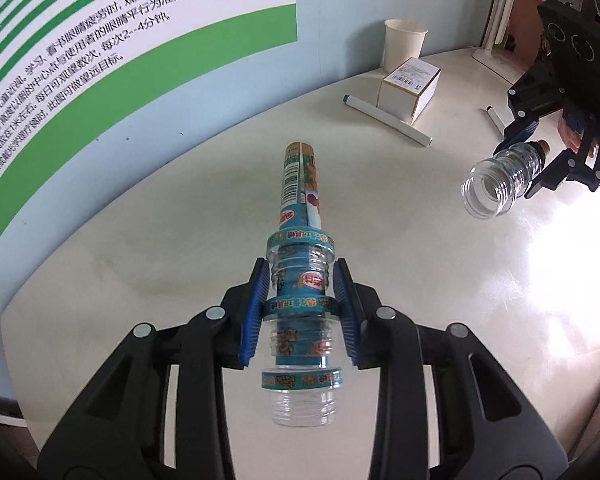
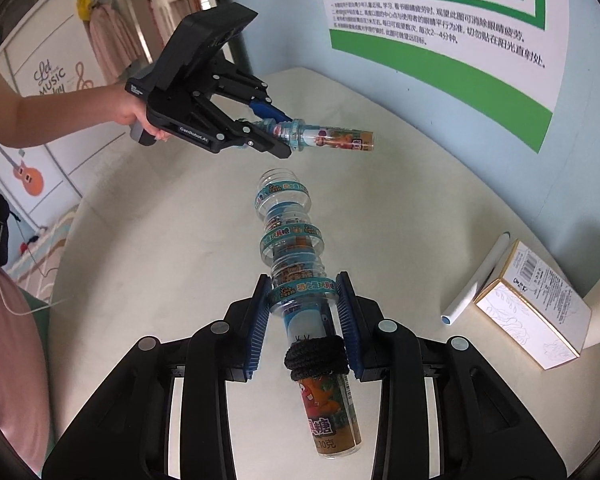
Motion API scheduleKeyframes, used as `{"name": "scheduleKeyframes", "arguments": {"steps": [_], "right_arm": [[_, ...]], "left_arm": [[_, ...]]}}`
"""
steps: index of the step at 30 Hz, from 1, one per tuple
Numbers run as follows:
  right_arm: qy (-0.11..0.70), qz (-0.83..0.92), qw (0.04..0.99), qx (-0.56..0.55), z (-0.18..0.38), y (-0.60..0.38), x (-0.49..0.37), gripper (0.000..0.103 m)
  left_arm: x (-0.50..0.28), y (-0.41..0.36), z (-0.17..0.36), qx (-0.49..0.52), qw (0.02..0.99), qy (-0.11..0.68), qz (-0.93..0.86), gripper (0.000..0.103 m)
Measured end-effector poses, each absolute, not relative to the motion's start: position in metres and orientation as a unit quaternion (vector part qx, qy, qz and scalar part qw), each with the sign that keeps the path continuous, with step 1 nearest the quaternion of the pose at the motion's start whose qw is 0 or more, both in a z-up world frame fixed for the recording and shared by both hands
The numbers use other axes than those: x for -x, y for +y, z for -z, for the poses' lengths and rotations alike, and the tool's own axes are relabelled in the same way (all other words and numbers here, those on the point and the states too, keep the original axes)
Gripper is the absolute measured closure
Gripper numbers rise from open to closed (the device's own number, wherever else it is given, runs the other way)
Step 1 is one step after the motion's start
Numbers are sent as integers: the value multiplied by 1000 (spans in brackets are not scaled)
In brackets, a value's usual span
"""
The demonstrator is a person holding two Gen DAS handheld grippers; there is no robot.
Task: Collect trash
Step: 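Carry both water bottles in the tools over the teal bin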
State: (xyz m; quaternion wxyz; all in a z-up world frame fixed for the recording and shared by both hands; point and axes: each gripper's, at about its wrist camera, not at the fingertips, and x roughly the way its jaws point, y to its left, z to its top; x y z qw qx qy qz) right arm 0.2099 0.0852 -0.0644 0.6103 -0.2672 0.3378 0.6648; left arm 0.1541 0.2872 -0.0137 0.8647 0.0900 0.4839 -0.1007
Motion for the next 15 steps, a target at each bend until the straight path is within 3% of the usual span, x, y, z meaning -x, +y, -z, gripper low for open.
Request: {"name": "scheduleKeyframes", "arguments": {"steps": [15], "right_arm": [[246,-715,586,291,-2,61,-124,69]], "left_arm": [[-13,266,-52,-74,877,474,-16,72]]}}
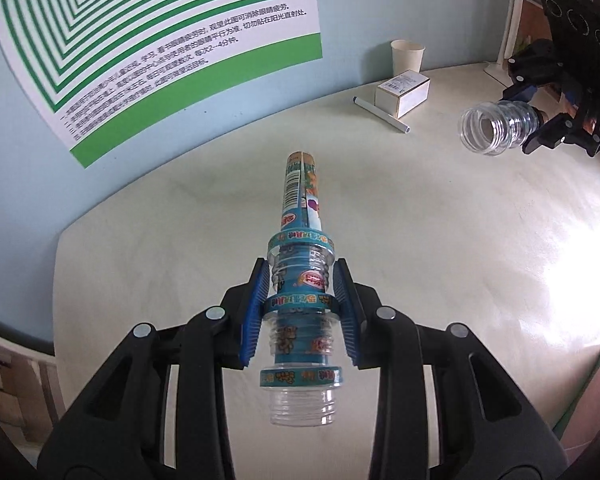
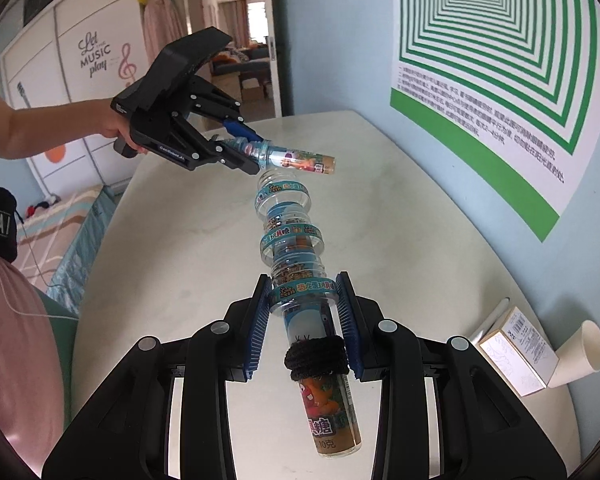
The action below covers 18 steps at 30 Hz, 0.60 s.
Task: Collect trash
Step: 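Carry both water bottles in the tools over the teal bin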
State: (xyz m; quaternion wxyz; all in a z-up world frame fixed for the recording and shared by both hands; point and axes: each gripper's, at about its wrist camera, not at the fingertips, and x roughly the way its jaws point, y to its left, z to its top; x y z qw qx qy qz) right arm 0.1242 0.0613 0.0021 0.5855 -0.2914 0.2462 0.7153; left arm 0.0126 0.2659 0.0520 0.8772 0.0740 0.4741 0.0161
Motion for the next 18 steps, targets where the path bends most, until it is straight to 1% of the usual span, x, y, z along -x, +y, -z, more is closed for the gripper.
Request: {"name": "scheduleKeyframes", "arguments": {"steps": [8,12,18], "right_arm": [[206,-768,526,302,-19,60,-77,69],[186,-798,483,310,-21,68,-49,69],[157,-842,403,322,-23,90,12,69]], "left_arm": [[84,252,-79,-37,877,466,-112,72],[133,238,-82,-15,870,463,-167,72],[224,226,-74,50,848,463,-252,72]]}}
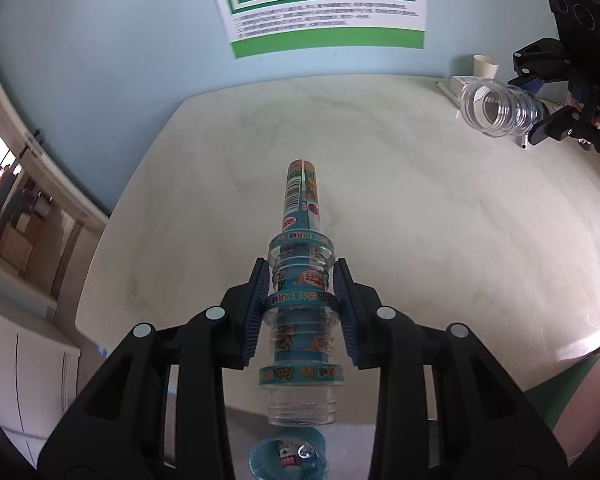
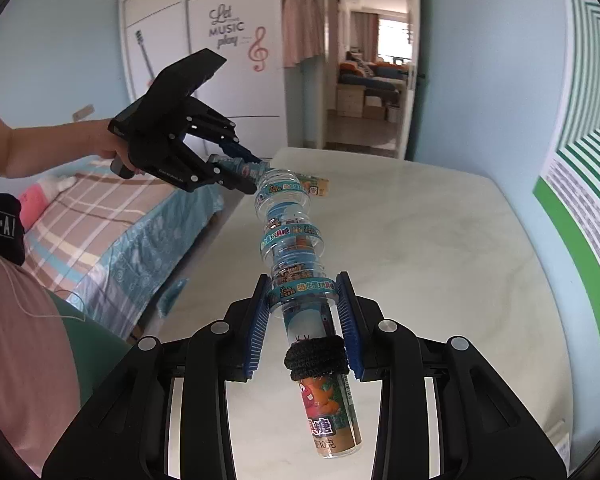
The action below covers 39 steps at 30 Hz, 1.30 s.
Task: Collect trash
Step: 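Carry both water bottles in the tools over the teal bin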
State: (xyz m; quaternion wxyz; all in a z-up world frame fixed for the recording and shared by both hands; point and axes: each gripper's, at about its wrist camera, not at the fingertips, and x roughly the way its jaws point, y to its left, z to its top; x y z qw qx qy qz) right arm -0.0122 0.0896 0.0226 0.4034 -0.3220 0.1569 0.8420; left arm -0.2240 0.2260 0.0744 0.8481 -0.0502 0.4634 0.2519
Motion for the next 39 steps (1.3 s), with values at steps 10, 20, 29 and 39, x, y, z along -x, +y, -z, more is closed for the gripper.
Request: {"name": "scheduleKeyframes", "arguments": {"steps": [10,20,29,39], "right_arm": [[129,-888,281,341,-15,126,144,69],[157,-896,182,373,31,161,307,69],[208,-884,124,399,97,182,416,69],[304,-833,125,445,214,204,476,69]], "left_arm": [[388,221,-49,146,808,448,-353,72],[541,220,4,230,758,467,-392,72],[626,224,73,309,719,481,-395,72],[668,228,188,392,679,496,-374,72]]}}
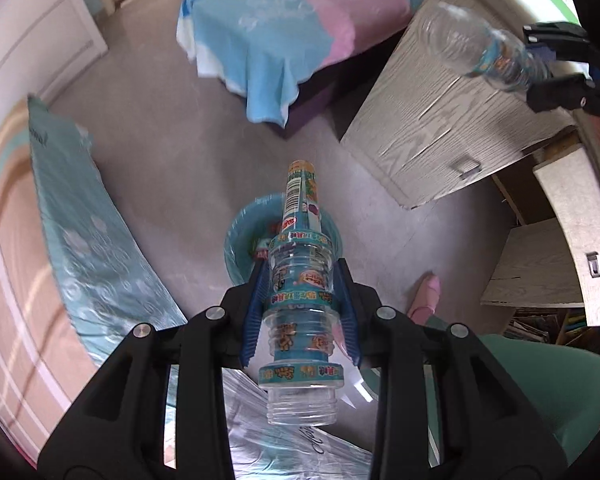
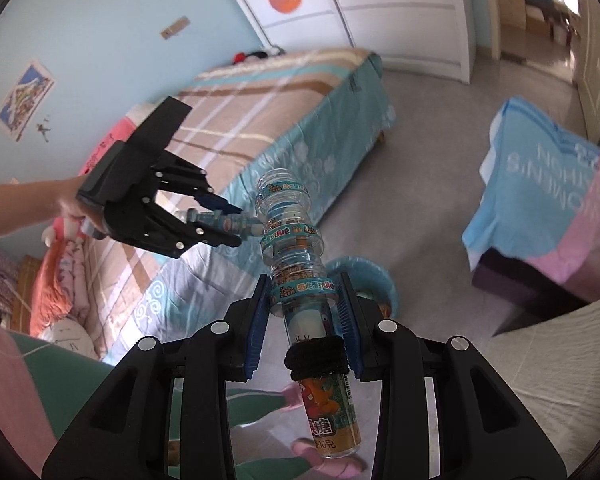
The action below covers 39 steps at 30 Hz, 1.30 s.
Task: Collect trash
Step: 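Carry both water bottles in the tools over the teal bin, then open both tools to drop the water bottles into the bin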
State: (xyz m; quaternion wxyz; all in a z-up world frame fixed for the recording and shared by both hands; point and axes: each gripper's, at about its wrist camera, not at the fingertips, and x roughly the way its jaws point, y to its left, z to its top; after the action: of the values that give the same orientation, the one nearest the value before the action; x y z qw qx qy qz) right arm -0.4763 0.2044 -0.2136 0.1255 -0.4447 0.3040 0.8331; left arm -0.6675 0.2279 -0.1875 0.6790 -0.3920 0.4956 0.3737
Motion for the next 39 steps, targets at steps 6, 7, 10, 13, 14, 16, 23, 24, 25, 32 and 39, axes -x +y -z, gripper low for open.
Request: {"name": "scheduleKeyframes", "arguments": {"steps": [6,7,10,13,14,16,23,24,25,32,39], "right_arm": [[394,-771,153,477,320,211,494,69],[408,-757,163,485,340,210,496,69],[463,-713,185,493,397,209,499,69],[490,-678,206,508,446,208,505,69],[497,-668,210,512,460,208,508,69],[516,-650,215,515,488,211,512,69],[549,-608,223,528,571,219,536,69],[552,-603,230,528,577,221,537,68],[557,-601,234,524,584,222,538,67],[570,-613,237,494,598,231,544,46],[576,-614,240,483,588,231,529,44]], "left_arm": [[676,226,278,461,651,491,-350,72],[678,225,293,470,645,492,-348,72],[676,223,339,485,623,508,-345,72],[676,226,372,499,608,509,-349,72],[677,228,386,507,603,508,-348,72],[679,232,404,512,593,511,-353,72],[682,242,470,548,568,509,-343,72],[682,243,475,549,564,512,-344,73],[682,244,480,552,559,513,-345,73],[687,252,488,556,552,504,-362,59],[684,248,483,551,555,509,-360,50]]}}
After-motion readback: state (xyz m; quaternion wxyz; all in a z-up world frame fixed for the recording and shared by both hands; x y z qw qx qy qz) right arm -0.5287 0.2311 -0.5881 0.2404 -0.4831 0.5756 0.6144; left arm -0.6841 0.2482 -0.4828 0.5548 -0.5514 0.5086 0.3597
